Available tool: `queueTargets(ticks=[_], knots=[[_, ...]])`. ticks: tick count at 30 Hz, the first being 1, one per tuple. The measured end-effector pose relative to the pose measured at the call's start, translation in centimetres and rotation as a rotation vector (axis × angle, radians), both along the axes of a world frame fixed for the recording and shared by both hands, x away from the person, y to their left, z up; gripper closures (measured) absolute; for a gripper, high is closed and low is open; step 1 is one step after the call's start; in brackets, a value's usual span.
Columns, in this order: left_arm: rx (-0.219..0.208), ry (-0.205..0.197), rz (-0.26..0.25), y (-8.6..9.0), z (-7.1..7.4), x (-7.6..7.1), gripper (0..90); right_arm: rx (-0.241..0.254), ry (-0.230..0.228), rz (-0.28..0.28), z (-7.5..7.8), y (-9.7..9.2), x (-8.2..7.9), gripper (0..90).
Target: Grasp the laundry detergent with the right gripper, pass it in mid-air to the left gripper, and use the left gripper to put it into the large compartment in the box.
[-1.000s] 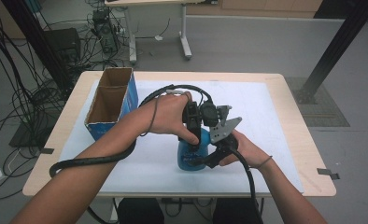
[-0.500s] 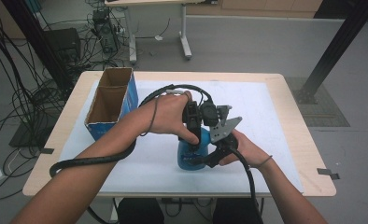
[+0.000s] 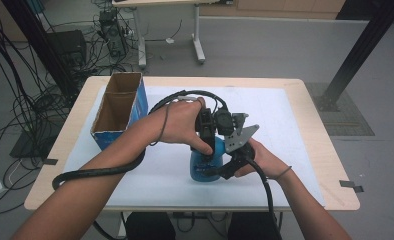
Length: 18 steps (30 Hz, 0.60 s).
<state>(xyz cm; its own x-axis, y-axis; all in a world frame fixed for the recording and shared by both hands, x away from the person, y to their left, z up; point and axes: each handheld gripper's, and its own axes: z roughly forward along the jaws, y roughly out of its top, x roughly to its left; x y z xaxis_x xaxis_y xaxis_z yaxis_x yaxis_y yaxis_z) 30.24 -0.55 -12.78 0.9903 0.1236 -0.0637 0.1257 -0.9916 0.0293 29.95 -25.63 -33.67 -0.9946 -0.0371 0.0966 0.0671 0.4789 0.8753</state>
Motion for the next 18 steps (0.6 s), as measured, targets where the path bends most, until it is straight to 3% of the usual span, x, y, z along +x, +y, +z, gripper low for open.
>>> queueTargets(ticks=[18], knots=[[-0.001,-0.008,0.006,-0.02,0.03,-0.13,37.3,0.006,-0.001,-0.002,-0.09,-0.06,0.04,41.7]])
